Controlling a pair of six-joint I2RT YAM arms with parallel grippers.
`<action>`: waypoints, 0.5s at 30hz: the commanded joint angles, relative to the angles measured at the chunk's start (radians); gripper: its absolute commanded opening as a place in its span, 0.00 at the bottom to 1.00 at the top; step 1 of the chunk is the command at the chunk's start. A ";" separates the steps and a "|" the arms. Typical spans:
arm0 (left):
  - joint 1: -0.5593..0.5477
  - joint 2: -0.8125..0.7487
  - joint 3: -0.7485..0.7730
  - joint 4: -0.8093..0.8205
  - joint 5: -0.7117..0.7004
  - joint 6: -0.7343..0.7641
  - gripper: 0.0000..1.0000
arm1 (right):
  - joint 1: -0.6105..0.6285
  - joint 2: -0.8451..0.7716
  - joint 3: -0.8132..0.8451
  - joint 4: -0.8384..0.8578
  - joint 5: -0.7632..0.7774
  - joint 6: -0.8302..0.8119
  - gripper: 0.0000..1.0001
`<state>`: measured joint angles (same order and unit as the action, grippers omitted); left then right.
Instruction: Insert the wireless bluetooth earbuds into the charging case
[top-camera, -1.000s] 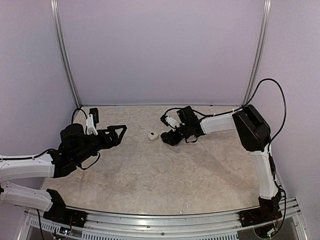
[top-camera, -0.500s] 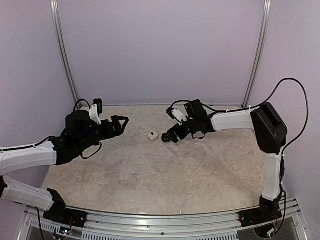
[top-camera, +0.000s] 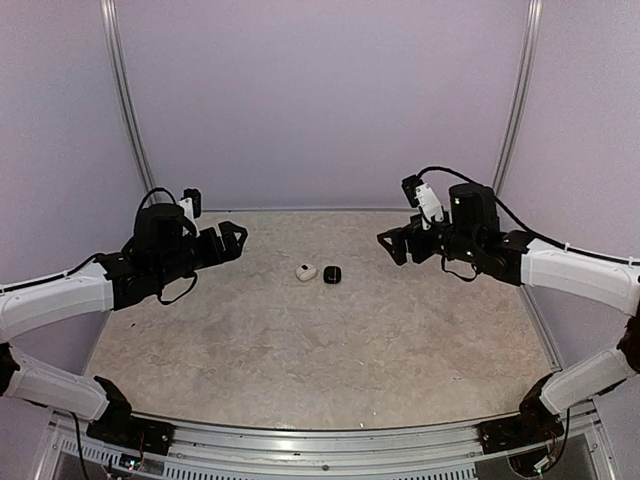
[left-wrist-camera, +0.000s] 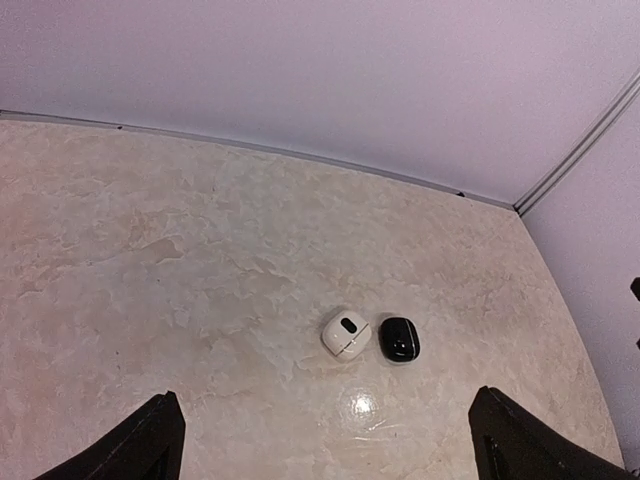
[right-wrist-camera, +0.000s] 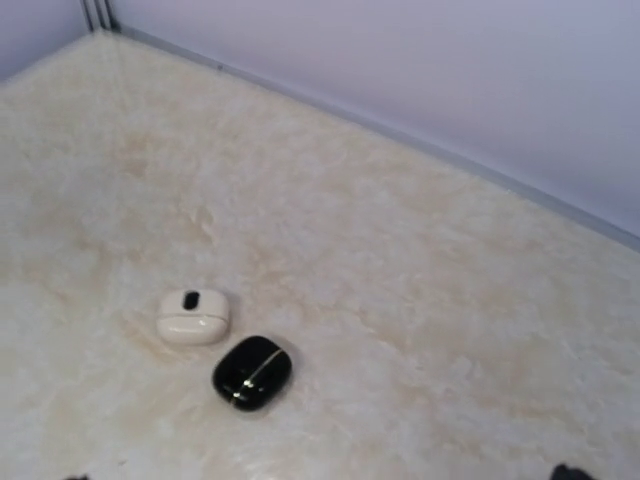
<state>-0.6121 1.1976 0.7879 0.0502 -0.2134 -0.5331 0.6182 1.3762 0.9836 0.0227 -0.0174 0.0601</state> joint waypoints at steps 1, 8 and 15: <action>-0.025 0.005 -0.031 0.007 -0.031 0.019 0.99 | -0.007 -0.201 -0.166 0.076 -0.005 0.106 1.00; -0.166 0.079 -0.053 0.027 -0.145 0.000 0.99 | -0.006 -0.427 -0.489 0.196 0.034 0.217 1.00; -0.218 0.130 -0.100 0.113 -0.155 -0.040 0.99 | -0.007 -0.450 -0.618 0.266 -0.006 0.262 1.00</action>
<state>-0.8223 1.3170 0.7254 0.0853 -0.3412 -0.5438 0.6167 0.9478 0.4129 0.1860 -0.0013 0.2703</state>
